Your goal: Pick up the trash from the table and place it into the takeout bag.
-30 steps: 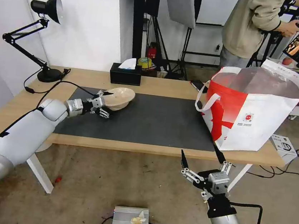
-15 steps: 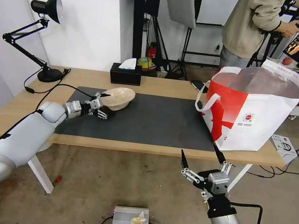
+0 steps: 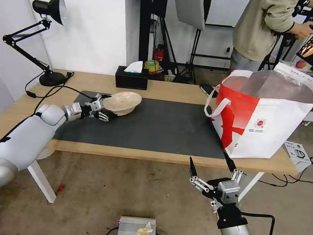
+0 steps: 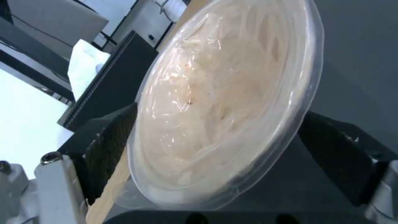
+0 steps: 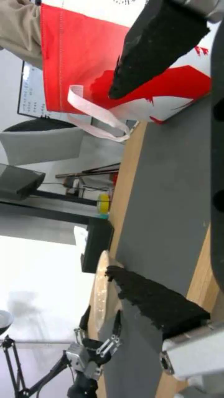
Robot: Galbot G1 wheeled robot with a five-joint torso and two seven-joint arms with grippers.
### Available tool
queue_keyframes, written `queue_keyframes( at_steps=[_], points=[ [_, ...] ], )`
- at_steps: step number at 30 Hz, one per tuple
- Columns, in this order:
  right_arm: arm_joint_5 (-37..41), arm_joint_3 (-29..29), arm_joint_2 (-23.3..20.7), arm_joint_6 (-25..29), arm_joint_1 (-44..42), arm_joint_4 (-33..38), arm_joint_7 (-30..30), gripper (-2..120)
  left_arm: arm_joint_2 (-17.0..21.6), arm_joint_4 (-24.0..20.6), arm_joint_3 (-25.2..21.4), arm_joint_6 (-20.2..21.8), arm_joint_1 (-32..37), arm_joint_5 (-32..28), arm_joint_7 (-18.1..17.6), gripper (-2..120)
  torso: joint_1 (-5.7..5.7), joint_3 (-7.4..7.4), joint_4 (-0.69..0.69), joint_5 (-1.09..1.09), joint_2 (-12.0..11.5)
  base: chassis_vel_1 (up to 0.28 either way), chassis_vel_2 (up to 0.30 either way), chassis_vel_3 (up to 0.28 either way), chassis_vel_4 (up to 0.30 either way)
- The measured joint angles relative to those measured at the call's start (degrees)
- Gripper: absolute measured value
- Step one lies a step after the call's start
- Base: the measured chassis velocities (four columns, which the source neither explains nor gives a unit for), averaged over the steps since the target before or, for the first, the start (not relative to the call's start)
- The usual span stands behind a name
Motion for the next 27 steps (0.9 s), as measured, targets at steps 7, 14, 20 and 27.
queue_keyframes(
  at_steps=[7,14,20,27],
  points=[
    [0.0,0.0,0.0,0.0,0.0,0.0,0.0,100,-0.2,0.3,-0.1,-0.3,-0.1,0.0,0.2,100,0.0,0.0,0.0,0.0,0.0,0.0,0.0,0.0,0.0],
    [0.0,0.0,0.0,0.0,0.0,0.0,0.0,100,-0.2,0.3,-0.1,-0.4,0.2,0.1,0.3,100,0.0,0.0,0.0,0.0,0.0,0.0,0.0,0.0,0.0],
    [0.0,0.0,0.0,0.0,0.0,0.0,0.0,100,-0.5,0.3,-0.1,-0.5,0.2,0.3,0.3,100,0.0,0.0,0.0,0.0,0.0,0.0,0.0,0.0,0.0],
    [0.0,0.0,0.0,0.0,0.0,0.0,0.0,100,-0.5,0.3,-0.1,-1.0,0.1,0.7,0.4,84,0.0,0.0,0.0,0.0,0.0,0.0,0.0,0.0,0.0]
  ],
)
